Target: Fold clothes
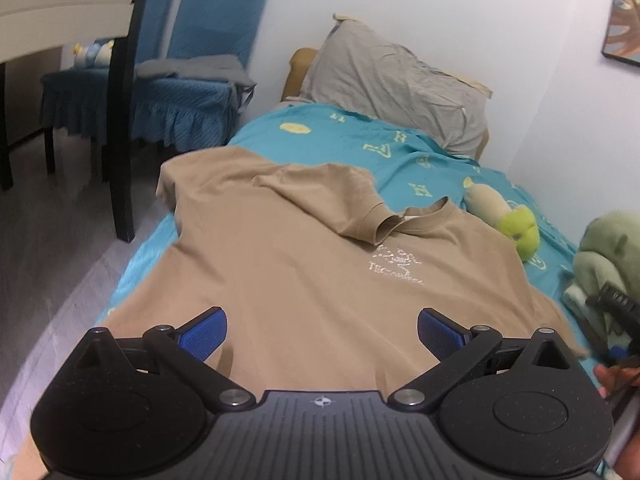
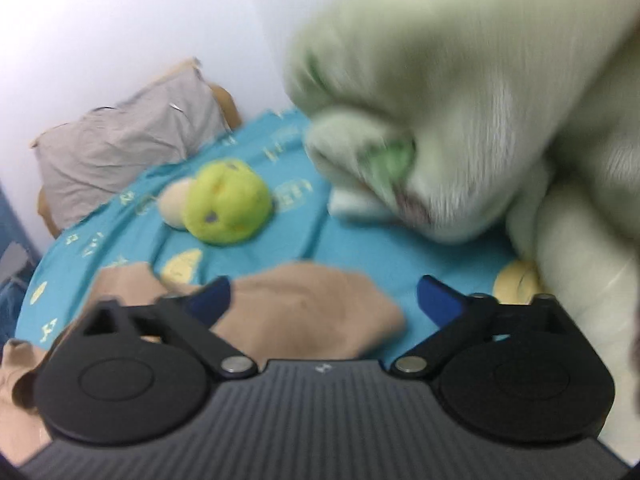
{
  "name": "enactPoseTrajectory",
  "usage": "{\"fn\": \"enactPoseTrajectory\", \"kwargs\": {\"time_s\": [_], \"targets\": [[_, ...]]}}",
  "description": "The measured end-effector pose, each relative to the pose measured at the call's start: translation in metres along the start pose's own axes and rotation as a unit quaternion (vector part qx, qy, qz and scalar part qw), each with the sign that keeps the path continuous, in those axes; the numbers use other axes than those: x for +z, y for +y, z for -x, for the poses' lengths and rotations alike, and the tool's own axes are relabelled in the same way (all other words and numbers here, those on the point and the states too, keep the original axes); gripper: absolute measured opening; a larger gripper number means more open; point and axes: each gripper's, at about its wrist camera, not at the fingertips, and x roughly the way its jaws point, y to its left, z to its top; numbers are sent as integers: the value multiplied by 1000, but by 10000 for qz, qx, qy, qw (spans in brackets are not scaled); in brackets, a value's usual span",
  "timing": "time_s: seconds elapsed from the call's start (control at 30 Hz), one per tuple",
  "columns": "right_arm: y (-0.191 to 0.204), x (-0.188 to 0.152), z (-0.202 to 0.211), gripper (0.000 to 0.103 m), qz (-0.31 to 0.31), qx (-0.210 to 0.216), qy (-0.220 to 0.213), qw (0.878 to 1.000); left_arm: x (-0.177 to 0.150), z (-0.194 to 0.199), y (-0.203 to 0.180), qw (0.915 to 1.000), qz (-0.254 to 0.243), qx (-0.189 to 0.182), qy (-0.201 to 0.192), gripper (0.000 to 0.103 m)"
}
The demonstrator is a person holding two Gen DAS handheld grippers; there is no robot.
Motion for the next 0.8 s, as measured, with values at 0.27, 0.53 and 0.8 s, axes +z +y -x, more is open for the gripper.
{"fn": "enactPoseTrajectory", "kwargs": {"time_s": [0.27, 0.53, 0.8], "targets": [[93, 1, 47, 103, 1308, 1949, 16, 9721, 12, 31, 3, 9989, -453, 148, -46, 102], [213, -48, 1, 73, 2154, 3150, 1473, 9125, 29, 29, 41, 9994, 63, 303, -139, 103], [284, -96, -27, 8, 3211, 2652, 1157, 9018, 28, 11, 62, 9978, 561, 355, 18, 103]]}}
